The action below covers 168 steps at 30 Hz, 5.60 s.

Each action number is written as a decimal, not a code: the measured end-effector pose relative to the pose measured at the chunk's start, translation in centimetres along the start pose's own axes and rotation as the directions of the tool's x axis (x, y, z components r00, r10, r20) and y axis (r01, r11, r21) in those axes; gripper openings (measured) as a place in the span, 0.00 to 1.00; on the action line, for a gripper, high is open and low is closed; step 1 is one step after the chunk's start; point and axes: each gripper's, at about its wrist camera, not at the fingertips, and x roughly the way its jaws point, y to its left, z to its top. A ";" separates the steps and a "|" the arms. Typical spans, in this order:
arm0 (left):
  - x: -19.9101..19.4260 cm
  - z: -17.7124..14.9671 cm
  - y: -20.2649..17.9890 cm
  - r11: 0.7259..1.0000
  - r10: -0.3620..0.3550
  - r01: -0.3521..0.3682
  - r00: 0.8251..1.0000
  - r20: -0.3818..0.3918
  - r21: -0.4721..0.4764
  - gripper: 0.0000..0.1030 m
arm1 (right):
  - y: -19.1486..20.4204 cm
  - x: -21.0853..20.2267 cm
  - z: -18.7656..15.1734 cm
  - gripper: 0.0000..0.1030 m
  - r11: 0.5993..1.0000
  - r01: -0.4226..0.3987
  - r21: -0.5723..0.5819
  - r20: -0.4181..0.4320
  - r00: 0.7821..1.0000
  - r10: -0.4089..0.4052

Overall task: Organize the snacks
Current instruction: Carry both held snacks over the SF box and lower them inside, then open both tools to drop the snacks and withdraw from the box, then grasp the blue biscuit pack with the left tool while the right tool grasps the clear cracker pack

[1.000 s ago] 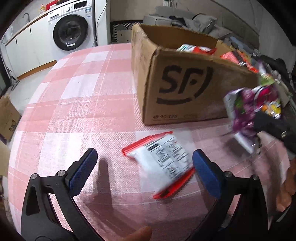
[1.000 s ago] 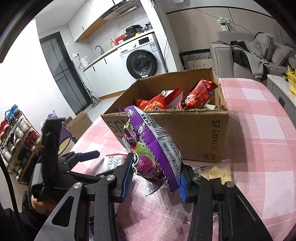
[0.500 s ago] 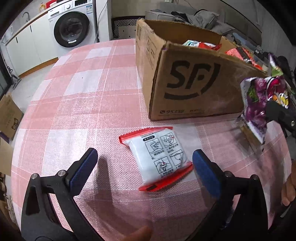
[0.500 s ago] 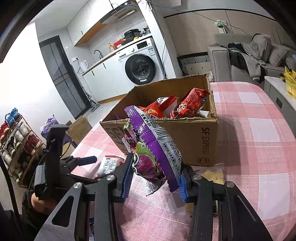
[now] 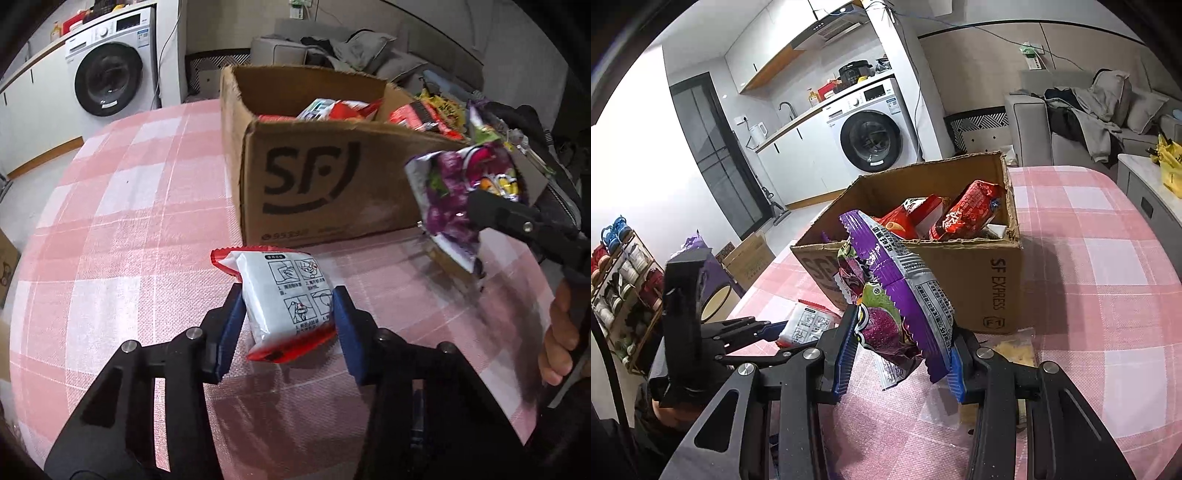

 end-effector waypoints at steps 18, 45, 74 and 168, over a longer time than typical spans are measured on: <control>-7.2 1.2 -2.6 0.996 -0.086 0.084 0.982 0.166 0.022 0.43 | 1.1 -2.9 0.8 0.40 1.000 -0.008 -0.022 0.073 0.997 0.010; -11.2 3.8 -1.2 0.997 -0.065 0.074 0.958 0.279 -0.022 0.43 | 1.1 -6.9 3.0 0.40 0.998 0.059 0.007 0.156 0.986 -0.059; -3.5 12.5 -2.8 1.000 -0.024 0.026 0.956 0.294 -0.003 0.43 | 0.0 -1.3 9.5 0.40 0.996 0.035 0.087 0.101 0.994 -0.044; -7.9 -4.1 -3.8 0.997 0.071 -0.076 0.989 0.129 0.034 0.99 | -2.7 -4.5 -4.0 1.00 0.975 0.220 -0.028 -0.128 0.967 -0.222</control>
